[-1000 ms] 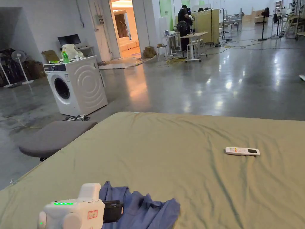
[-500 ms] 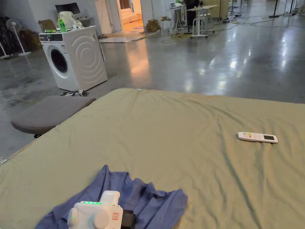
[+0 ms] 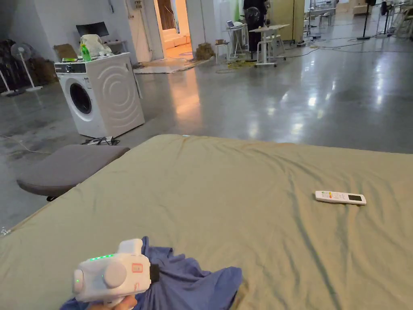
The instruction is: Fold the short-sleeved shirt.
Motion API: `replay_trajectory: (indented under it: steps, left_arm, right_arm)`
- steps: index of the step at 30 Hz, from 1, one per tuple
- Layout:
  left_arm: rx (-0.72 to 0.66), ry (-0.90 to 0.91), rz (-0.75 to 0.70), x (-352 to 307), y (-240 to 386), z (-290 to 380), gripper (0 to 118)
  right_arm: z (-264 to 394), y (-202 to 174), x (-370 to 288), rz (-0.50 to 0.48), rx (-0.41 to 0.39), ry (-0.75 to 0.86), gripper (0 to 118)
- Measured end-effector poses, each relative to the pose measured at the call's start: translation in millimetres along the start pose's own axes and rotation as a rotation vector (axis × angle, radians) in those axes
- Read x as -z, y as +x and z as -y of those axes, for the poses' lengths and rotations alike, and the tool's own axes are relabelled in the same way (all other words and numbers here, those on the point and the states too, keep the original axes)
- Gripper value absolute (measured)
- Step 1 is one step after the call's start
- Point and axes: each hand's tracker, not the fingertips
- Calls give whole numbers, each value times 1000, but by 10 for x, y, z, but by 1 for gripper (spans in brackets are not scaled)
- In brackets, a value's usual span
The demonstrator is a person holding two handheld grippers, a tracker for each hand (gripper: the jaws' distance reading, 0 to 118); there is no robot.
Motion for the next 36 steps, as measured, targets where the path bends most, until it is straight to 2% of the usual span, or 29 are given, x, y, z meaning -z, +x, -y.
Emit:
replay_trajectory:
  steps: [4, 7, 10, 13, 16, 21, 25, 29, 31, 36]
  left_arm:
    - [111, 124, -63, -653, 130, -564, 2]
    - [78, 239, -32, -1053, 292, -984, 2]
    - [196, 333, -38, -1357, 599, -1304, 2]
    - [280, 358, 16, -1397, 983, -1544, 2]
    - [411, 328, 61, -1283, 1591, -1362, 2]
    - [497, 158, 339, -555, 2596, -461, 2]
    - [645, 43, 569, -198, 3613, 603, 2]
    - [740, -65, 808, -148, 4533, 1691, 2]
    - [838, -154, 892, -235, 4920, 2286, 2]
    - [852, -320, 1019, -539, 5230, 3365, 2]
  right_arm:
    - [82, 130, -131, -6, 61, 37, 0]
    - [141, 223, -164, 2, 102, 34, 0]
    - [205, 312, -260, 10, 141, 54, 0]
    - [256, 387, -332, 35, 146, 58, 0]
    - [339, 459, -370, 81, 144, 47, 0]
    - [518, 626, -434, 80, 262, 28, 0]
    - [566, 671, -521, 136, 231, 4, 0]
    - [683, 800, -631, 178, 251, -9, 0]
    - [752, 865, -702, 207, 280, -17, 0]
    - [909, 945, -841, 266, 296, -55, 0]
